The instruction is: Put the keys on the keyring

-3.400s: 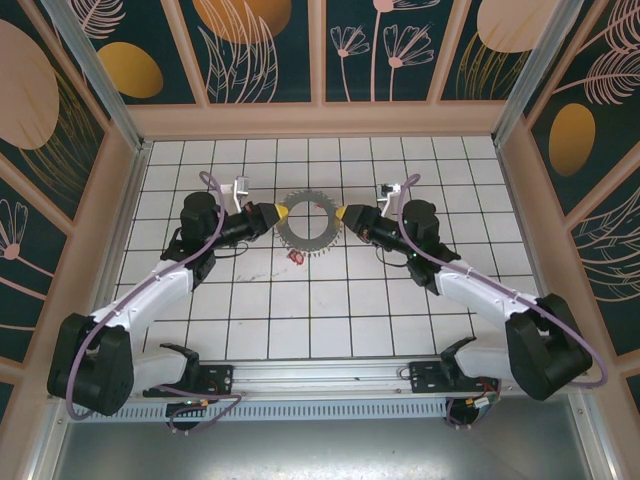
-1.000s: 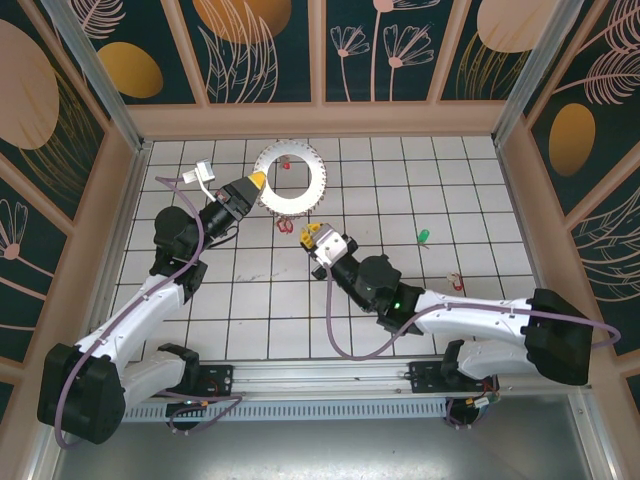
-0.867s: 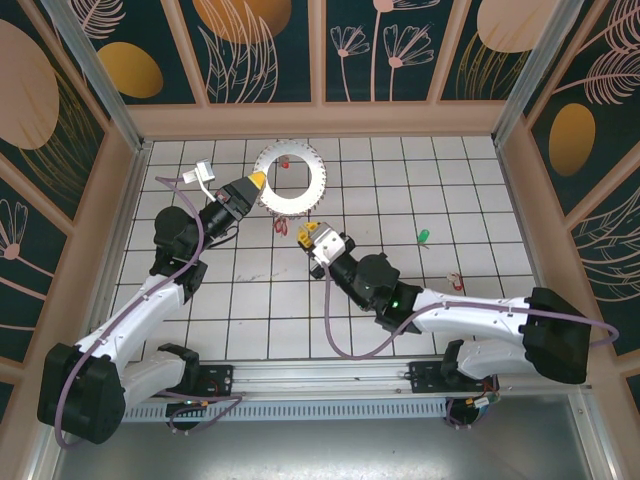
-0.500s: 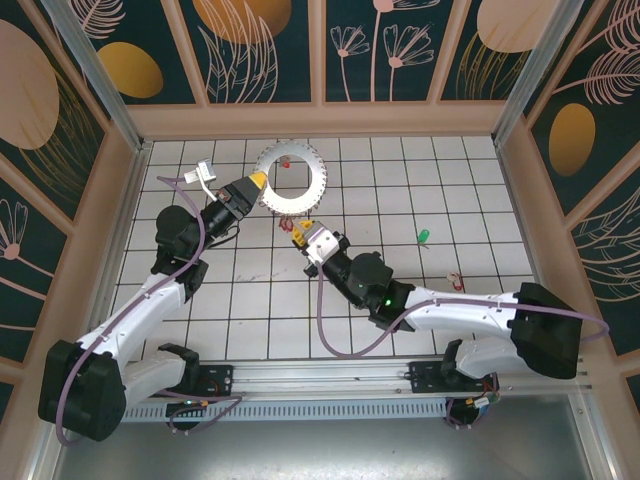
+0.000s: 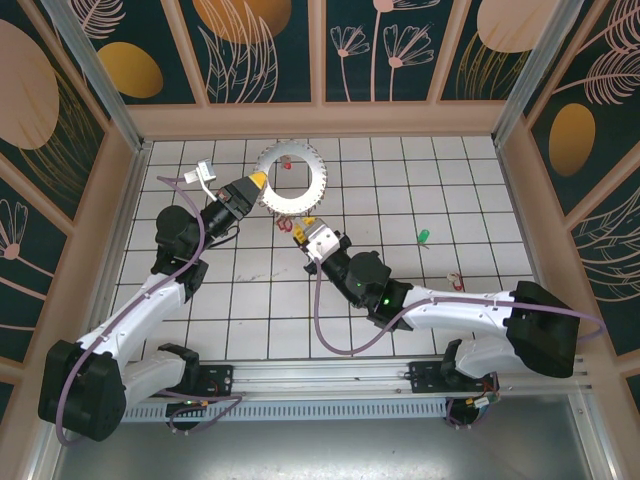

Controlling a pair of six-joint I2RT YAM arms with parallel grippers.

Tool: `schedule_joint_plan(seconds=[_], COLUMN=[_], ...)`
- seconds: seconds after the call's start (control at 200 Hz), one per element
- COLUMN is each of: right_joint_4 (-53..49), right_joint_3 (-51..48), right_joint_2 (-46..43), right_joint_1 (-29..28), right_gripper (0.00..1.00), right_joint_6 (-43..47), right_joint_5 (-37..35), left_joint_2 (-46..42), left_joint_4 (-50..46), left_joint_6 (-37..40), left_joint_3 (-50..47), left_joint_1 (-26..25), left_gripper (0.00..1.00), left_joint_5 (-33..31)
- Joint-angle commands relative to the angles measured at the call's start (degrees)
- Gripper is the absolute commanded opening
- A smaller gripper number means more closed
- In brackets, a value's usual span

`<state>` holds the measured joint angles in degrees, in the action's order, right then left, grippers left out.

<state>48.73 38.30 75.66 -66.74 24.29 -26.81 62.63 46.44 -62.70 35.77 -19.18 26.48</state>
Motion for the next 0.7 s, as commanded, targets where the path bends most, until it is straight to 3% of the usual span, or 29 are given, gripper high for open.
schedule_joint_plan(seconds=[0.0,0.696], right_joint_4=[2.55,3.12], right_joint_3=[-0.05,-1.39], right_joint_2=[-1.83,-2.75], right_joint_1=[0.44,0.4], right_gripper=[0.19,0.19], right_joint_6=[-1.18,-2.06], right_joint_5=[-0.36,-1.09], left_joint_2=[-0.6,-0.66], left_joint_4=[4.17,4.64], left_joint_6=[-1.12,-1.82], left_joint_3=[-0.22,-0.22], left_joint_1=[-0.16,-0.16], left_gripper=[0.0,0.0], left_joint_5=[-0.11,-0.56])
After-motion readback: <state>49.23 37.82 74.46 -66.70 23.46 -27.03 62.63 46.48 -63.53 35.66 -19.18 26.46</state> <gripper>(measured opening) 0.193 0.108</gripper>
